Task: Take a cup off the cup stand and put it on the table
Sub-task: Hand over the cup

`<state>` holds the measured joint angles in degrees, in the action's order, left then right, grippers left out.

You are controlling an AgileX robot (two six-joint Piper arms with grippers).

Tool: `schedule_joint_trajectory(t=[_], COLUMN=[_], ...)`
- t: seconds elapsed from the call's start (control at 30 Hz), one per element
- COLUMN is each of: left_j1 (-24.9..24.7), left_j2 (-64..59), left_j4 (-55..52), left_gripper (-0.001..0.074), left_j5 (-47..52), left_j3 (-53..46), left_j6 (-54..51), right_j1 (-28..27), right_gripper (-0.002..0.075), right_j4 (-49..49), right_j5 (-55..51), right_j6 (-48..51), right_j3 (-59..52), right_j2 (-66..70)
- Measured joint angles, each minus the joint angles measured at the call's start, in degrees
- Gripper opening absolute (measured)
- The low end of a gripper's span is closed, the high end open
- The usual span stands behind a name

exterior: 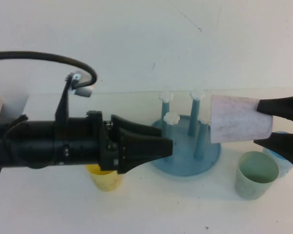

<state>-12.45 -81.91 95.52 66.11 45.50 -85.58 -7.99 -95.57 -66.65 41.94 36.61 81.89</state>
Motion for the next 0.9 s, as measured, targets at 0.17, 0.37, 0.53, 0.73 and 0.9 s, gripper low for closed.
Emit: schedule_joint_trajectory(t=[0.17,0.37,0.53,0.73,0.9], left_j1=[-5.3,-10.0,-12.0,-14.8,-16.7], left_j2=[-5.0,-9.3,-12.0,-14.7,-16.2], left_j4=[0.0,0.2,0.2,0.1,0.0], left_gripper=[0.0484,0.0482,0.0482,0.0477,0.0458], left_j5=[-0.5,-5.5,-6.6,-8.4,-10.2], left_j3=[7.5,14.3,17.6,21.3,22.6], left_j6=[-3.0,-3.9,-4.0,-4.0,-3.4], right_j1=[0.0,0.0,-0.1,-0.3,-0.3], right_gripper=[0.0549,0.0549,0.0549,0.0549,0.0549], right_j4=[0.0,0.0,-0.3,-0.8,-0.7], right_j5=[0.0,0.0,0.2,0.2,0.1], right_j6=[0.4,0.4,0.5,2.6,3.1], right_j3=[0.0,0.0,0.0,0.0,0.0], right_j2=[0.0,0.0,0.0,0.0,0.0])
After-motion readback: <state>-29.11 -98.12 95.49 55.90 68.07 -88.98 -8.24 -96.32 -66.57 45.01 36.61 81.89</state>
